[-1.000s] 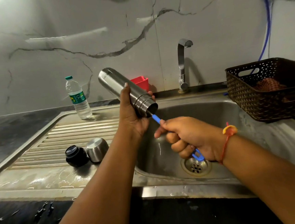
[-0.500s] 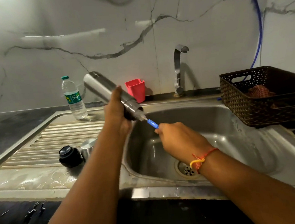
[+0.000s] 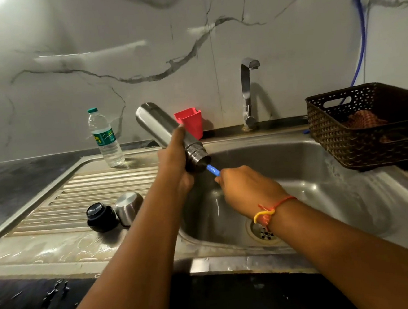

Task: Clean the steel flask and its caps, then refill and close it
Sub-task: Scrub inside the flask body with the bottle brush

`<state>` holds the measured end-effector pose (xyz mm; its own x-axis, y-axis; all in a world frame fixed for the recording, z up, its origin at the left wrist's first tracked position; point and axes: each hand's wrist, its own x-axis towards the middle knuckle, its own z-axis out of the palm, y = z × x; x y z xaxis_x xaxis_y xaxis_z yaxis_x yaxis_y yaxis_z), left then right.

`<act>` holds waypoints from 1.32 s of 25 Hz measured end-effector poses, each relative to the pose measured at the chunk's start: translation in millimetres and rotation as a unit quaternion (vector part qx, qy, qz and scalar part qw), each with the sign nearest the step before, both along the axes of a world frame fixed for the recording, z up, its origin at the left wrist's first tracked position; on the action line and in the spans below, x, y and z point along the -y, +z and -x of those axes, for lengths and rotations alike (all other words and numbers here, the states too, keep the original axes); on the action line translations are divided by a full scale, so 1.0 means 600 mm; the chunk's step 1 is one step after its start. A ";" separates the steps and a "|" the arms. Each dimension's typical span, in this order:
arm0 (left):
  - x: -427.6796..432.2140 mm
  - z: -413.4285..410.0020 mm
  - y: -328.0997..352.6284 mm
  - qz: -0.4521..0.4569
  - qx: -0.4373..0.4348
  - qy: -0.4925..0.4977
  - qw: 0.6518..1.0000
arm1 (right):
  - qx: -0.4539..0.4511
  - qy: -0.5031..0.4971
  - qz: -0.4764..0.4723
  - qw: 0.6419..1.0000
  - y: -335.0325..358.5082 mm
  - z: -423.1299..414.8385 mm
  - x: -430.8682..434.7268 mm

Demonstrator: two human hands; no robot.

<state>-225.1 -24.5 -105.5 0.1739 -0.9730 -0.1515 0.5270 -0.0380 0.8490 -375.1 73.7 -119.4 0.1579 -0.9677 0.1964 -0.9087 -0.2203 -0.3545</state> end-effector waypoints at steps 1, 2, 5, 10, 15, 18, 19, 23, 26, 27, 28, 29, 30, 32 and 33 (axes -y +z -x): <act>-0.003 0.010 0.001 0.003 0.002 -0.018 1.000 | 0.023 0.001 -0.012 1.000 0.001 -0.003 0.005; -0.007 0.014 0.005 0.013 -0.016 -0.034 0.999 | 0.065 0.008 -0.030 0.997 0.004 -0.002 0.010; -0.014 0.005 0.016 0.052 -0.085 -0.079 0.992 | 0.356 0.044 -0.176 0.917 0.012 0.019 0.009; -0.020 0.007 0.001 0.093 -0.188 -0.155 0.965 | 0.639 0.124 -0.443 0.617 0.030 0.041 -0.008; -0.019 0.010 0.004 0.079 -0.187 -0.130 0.970 | 0.520 0.090 -0.382 0.759 0.011 0.015 0.002; -0.008 -0.001 0.017 0.044 -0.076 -0.044 0.995 | 0.201 0.031 -0.121 0.972 0.001 0.001 0.006; 0.004 -0.017 0.020 0.035 -0.058 0.000 0.998 | 0.110 0.026 -0.067 0.991 -0.002 0.003 0.003; 0.028 -0.058 0.014 0.008 -0.089 0.091 0.992 | -0.044 0.025 0.016 0.999 0.002 0.005 -0.018; 0.010 -0.034 0.010 -0.014 -0.050 0.046 0.998 | -0.064 0.019 0.056 0.996 0.006 -0.007 -0.016; 0.008 -0.035 0.016 -0.016 -0.048 0.055 0.997 | -0.064 0.019 0.060 0.996 0.004 -0.003 -0.014; 0.010 -0.042 0.024 -0.005 -0.062 0.084 0.995 | -0.067 0.020 0.061 0.996 0.002 0.002 -0.013; 0.010 -0.048 0.030 0.008 -0.073 0.116 0.991 | -0.074 0.019 0.059 0.995 0.001 0.006 -0.013; 0.010 -0.048 0.031 0.012 -0.067 0.134 0.989 | -0.079 0.015 0.059 0.995 0.002 0.008 -0.013; -0.001 -0.028 0.019 -0.007 -0.020 0.096 0.995 | -0.068 0.008 0.055 0.996 0.001 0.001 -0.005; -0.006 -0.014 0.012 -0.013 -0.003 0.065 0.998 | -0.047 0.004 0.041 0.998 0.001 -0.004 -0.001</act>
<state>-216.4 -20.7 -98.4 0.2982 -0.9378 -0.1776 0.5334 0.0094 0.8458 -372.7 74.1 -119.1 0.1874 -0.9475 0.2591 -0.9351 -0.2528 -0.2484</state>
